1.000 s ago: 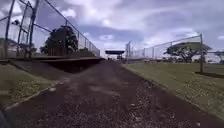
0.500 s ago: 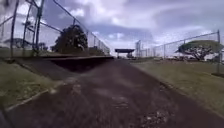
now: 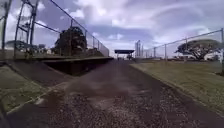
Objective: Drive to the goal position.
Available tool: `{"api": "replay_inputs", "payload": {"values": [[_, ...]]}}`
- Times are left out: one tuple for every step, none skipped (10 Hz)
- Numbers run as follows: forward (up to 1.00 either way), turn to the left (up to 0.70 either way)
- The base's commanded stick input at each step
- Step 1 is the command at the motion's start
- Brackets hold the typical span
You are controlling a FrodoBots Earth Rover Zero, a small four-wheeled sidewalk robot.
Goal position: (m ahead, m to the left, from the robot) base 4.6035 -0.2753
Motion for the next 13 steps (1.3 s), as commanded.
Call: {"api": "replay_inputs", "payload": {"values": [[0.7,0.0],[0.7,0.0],[0.7,0.0],[0.7,0.0],[0.7,0.0],[0.7,0.0],[0.7,0.0],[0.7,0.0],[0.7,0.0],[0.7,0.0],[0.7,0.0],[0.7,0.0],[0.7,0.0]]}}
